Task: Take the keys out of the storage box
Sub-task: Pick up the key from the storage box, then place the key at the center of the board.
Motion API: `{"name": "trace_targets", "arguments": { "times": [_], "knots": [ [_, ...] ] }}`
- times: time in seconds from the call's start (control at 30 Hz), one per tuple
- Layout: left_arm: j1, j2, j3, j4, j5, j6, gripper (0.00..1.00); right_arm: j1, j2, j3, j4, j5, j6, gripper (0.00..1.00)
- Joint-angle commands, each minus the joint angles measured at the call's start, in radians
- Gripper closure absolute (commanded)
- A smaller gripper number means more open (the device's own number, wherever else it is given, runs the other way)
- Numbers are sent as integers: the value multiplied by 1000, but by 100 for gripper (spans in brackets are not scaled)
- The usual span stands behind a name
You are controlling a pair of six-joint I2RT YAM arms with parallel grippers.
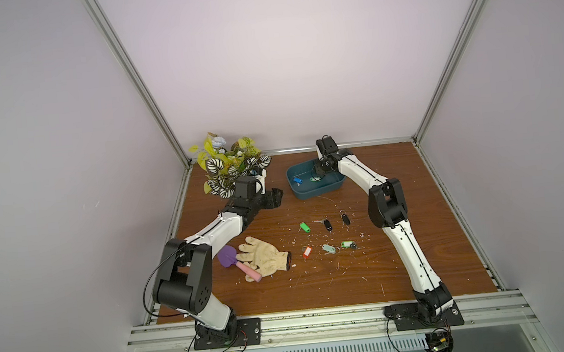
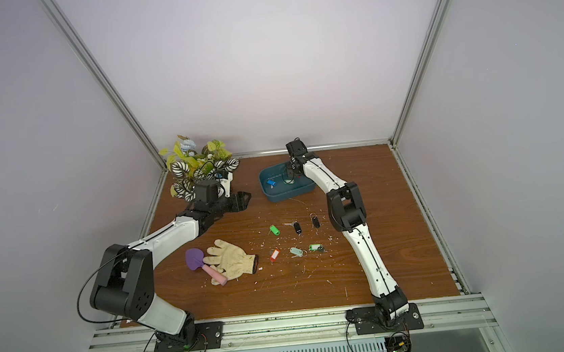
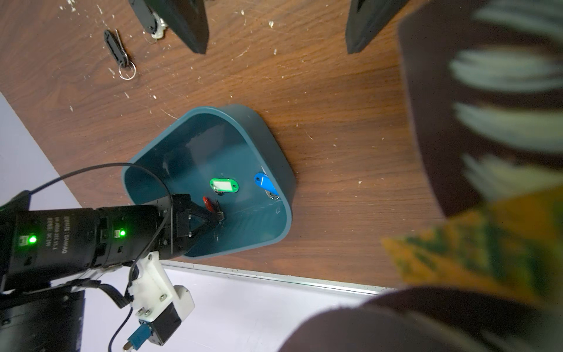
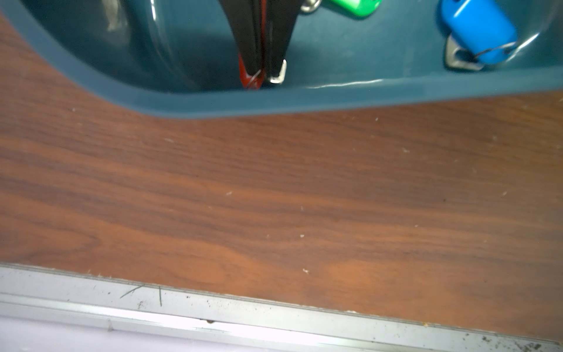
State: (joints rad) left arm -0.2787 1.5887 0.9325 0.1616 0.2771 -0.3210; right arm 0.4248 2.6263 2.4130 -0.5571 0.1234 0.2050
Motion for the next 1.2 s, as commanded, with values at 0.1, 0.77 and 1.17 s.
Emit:
{"name": "trace_targets", "arguments": {
  "times": [0.1, 0.77, 1.17],
  "knots": [
    [15, 9, 19, 26, 17, 10, 26, 11, -147, -40, 8, -49, -11, 100],
    [6, -6, -6, 75, 31, -60, 28, 144, -953, -1105, 355, -175, 45, 100],
    [-67, -2, -39, 90, 7, -79, 29, 455, -1498, -1864, 388, 20, 331, 100]
  ]
}}
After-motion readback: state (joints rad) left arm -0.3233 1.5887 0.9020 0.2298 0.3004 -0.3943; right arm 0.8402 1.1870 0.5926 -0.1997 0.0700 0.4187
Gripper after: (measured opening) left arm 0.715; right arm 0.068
